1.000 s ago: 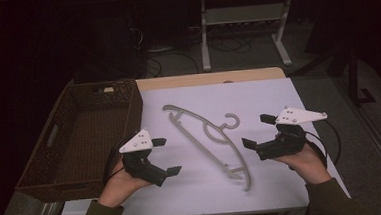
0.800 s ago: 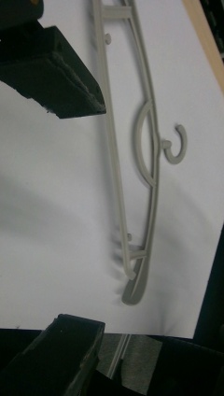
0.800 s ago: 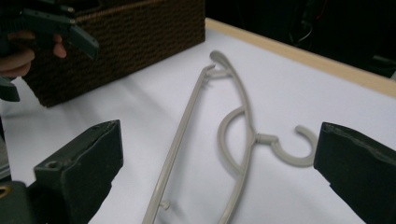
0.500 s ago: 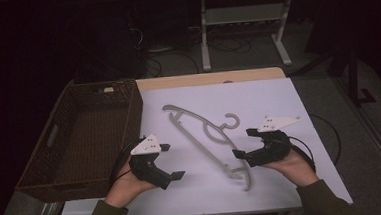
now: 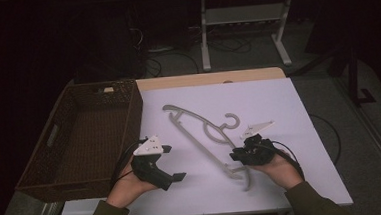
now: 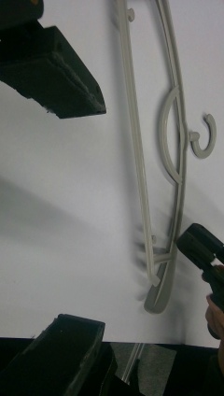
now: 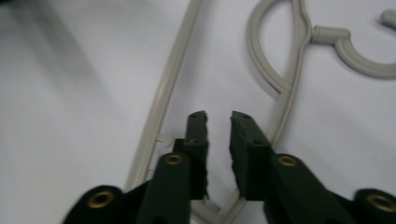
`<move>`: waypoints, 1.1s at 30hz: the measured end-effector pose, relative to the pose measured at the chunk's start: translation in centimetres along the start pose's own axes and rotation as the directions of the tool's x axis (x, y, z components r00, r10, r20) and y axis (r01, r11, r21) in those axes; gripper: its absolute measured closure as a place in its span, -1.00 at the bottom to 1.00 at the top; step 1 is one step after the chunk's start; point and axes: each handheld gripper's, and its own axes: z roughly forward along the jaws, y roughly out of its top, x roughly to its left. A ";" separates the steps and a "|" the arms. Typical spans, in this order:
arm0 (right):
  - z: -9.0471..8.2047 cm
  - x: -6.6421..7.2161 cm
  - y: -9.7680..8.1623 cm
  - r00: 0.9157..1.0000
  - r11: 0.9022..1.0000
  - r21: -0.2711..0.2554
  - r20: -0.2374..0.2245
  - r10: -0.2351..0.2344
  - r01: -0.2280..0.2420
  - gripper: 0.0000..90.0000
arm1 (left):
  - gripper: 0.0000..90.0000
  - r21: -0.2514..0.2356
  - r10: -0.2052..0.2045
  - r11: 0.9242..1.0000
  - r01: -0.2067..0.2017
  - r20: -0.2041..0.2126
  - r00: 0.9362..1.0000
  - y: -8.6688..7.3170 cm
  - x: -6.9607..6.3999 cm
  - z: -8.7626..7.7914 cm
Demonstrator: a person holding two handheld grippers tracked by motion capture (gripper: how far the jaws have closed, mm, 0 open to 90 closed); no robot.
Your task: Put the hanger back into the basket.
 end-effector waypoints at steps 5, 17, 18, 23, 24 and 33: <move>1.2 -0.8 -0.4 0.999 0.996 0.072 0.028 0.042 -0.044 0.98 | -1.00 0.000 0.000 1.000 0.000 0.003 1.000 0.0 -0.1 0.0; 1.7 -0.8 -0.5 0.998 0.990 0.131 0.030 0.057 -0.061 0.99 | -1.00 0.005 -0.002 1.000 0.002 0.006 1.000 0.0 0.0 0.2; 1.9 -0.6 -0.4 0.998 0.988 0.143 0.045 0.051 -0.057 0.99 | -1.00 0.005 -0.002 1.000 0.002 0.007 1.000 0.0 0.0 0.2; 1.8 -1.1 -0.6 0.995 0.985 0.158 0.088 0.055 -0.068 0.99 | -1.00 -0.001 -0.007 1.000 0.007 0.006 1.000 0.0 0.0 0.1; 1.5 -1.7 -0.7 0.991 0.985 0.157 0.118 0.058 -0.076 0.99 | -1.00 -0.002 -0.007 1.000 0.007 0.006 1.000 0.0 0.0 0.0; 0.3 -4.6 -1.4 0.968 0.982 0.138 0.233 0.096 -0.131 0.99 | -1.00 -0.005 -0.007 1.000 0.007 0.007 1.000 0.0 0.1 -0.1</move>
